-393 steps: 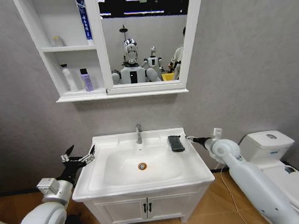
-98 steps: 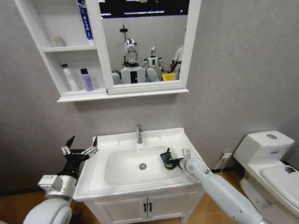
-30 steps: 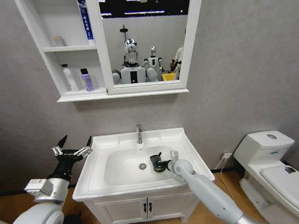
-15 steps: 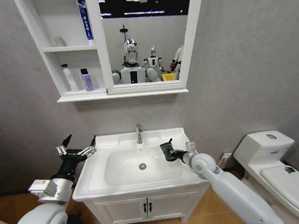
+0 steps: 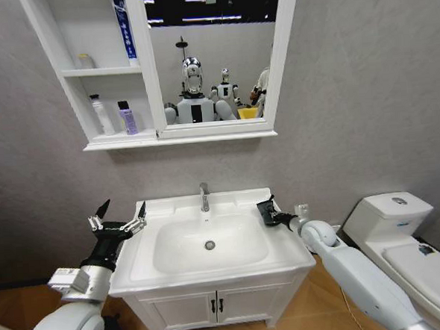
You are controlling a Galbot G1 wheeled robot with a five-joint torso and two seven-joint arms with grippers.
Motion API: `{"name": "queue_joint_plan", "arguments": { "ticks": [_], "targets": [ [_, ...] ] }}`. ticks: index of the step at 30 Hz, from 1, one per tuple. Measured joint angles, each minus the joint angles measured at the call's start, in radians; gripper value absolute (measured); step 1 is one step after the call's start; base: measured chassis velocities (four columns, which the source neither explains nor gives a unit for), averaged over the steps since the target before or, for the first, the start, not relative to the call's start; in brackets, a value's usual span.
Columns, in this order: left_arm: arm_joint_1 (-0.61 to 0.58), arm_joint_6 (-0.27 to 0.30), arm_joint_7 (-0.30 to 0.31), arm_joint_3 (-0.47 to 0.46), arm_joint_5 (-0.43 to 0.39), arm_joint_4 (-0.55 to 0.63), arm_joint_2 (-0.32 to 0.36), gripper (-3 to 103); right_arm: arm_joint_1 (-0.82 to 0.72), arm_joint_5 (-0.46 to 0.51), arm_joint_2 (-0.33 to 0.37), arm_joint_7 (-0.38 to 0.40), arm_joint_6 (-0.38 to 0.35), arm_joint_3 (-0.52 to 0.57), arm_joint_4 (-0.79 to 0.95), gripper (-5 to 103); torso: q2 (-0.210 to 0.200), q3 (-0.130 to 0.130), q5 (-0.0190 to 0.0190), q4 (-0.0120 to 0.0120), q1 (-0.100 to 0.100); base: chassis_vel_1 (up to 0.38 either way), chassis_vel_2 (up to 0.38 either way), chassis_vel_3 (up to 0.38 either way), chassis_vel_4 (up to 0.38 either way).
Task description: Move facial cleanser and shampoo from washbasin to cabinet, then wipe washbasin with towel.
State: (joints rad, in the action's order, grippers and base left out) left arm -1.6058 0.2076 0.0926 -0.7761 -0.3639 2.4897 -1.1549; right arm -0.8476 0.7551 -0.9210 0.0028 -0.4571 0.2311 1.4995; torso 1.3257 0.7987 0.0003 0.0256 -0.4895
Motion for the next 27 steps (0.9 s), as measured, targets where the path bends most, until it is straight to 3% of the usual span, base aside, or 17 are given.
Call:
{"name": "queue_joint_plan", "arguments": {
  "ticks": [4,11,17,19,22,26,27],
  "targets": [
    [-0.001,0.000,-0.001,-0.009,-0.007,0.002,0.000,100,0.054,-0.038,-0.022,-0.045,0.068,-0.023,-0.068,2,0.000,0.000,-0.0002,-0.0003,0.000,0.000,0.000,0.000,0.000],
    [0.000,-0.003,-0.004,-0.019,-0.015,-0.001,-0.002,100,0.088,-0.031,-0.030,0.006,0.056,-0.048,-0.081,0,0.000,0.000,-0.0004,-0.0002,0.000,0.000,0.000,0.000,0.000],
    [0.001,-0.008,-0.013,-0.032,-0.022,-0.006,-0.008,100,0.084,-0.028,-0.028,0.039,0.045,-0.058,-0.070,27,0.000,0.000,-0.0003,0.0000,0.000,0.000,0.000,0.000,0.000],
    [0.000,-0.009,-0.014,-0.033,-0.022,-0.006,-0.009,100,0.084,-0.028,-0.028,0.040,0.045,-0.058,-0.071,27,0.000,0.000,-0.0003,0.0000,0.000,0.000,0.000,0.000,0.000],
    [-0.003,-0.012,-0.020,-0.033,-0.022,-0.008,-0.015,100,0.087,-0.028,-0.028,0.043,0.045,-0.064,-0.071,48,0.000,0.000,-0.0003,-0.0001,0.000,0.000,0.000,0.000,0.000],
    [-0.002,-0.013,-0.022,-0.034,-0.022,-0.009,-0.015,100,0.088,-0.029,-0.027,0.046,0.045,-0.066,-0.070,54,0.000,0.000,-0.0003,-0.0001,0.000,0.000,0.000,0.000,0.000],
    [0.000,-0.013,-0.023,-0.034,-0.022,-0.011,-0.014,100,0.088,-0.029,-0.026,0.049,0.045,-0.067,-0.067,65,0.000,0.000,-0.0003,-0.0001,0.000,0.000,0.000,0.000,0.000]
  ]
}}
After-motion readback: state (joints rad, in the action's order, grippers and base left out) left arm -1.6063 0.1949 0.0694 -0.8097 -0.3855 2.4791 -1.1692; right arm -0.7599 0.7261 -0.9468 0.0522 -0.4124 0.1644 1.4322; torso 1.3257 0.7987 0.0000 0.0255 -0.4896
